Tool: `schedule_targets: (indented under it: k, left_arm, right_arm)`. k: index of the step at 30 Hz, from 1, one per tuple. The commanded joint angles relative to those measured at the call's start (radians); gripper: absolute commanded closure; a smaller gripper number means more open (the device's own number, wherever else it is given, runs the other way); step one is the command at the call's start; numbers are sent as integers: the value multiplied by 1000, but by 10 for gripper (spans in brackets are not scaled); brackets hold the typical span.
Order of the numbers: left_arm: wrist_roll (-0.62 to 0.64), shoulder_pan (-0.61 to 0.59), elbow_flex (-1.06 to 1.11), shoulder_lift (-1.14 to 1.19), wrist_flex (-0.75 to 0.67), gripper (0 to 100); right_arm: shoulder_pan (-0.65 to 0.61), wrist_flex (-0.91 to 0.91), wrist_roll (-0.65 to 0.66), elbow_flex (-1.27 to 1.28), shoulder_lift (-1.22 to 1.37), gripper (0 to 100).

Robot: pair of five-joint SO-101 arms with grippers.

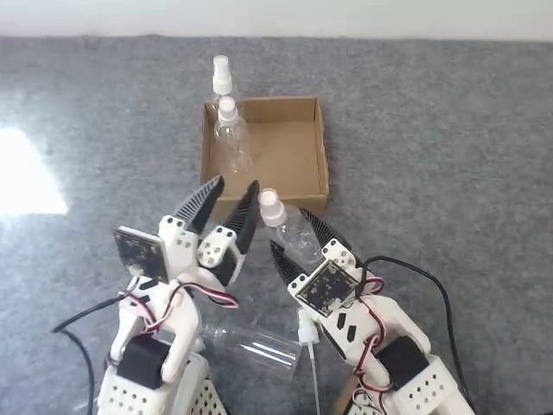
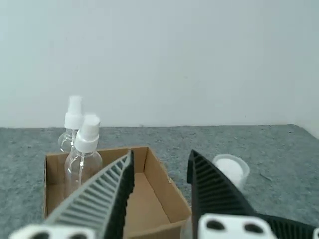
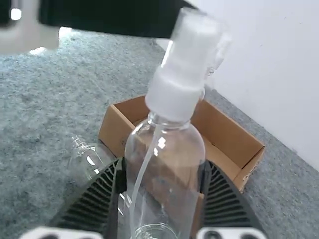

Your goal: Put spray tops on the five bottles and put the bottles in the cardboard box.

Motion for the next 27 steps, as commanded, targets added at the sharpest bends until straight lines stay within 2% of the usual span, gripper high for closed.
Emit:
schedule_targets:
  k: [1,27]
  left_arm:
    - [-44,63,8,-15,-29,837]
    - [-77,176,13,-15,15,837]
  right_arm:
    - [1,-25,3,-8,-18,919]
    - [4,-18,3,-8,-18,919]
